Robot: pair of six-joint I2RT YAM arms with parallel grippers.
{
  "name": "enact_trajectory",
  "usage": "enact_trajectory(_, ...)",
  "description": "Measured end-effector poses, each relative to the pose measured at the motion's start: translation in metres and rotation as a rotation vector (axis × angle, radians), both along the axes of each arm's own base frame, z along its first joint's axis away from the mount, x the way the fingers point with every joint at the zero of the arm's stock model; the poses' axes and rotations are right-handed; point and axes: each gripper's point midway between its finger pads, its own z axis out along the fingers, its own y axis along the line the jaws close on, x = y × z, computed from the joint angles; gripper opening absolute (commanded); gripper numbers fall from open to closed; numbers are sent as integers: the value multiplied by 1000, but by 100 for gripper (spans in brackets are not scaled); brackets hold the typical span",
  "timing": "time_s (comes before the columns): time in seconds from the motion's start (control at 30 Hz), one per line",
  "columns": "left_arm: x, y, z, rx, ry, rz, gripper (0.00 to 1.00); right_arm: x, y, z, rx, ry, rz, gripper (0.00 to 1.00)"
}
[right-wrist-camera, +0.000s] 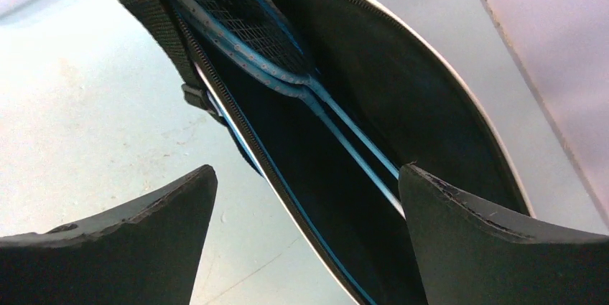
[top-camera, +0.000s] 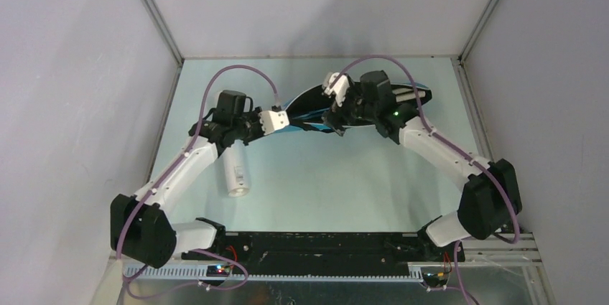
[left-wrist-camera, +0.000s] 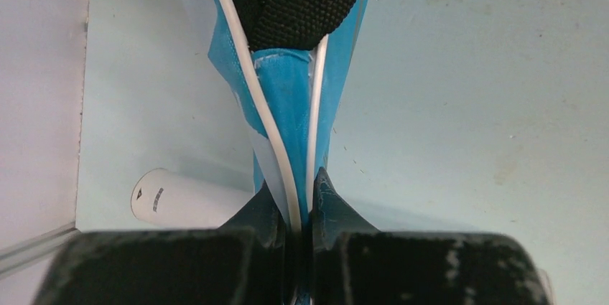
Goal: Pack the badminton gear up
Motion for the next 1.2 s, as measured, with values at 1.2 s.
enact_trajectory(1.2,-7,-16,2,-37,48,-57,0,-1,-18,1,-4,-98,-163,99)
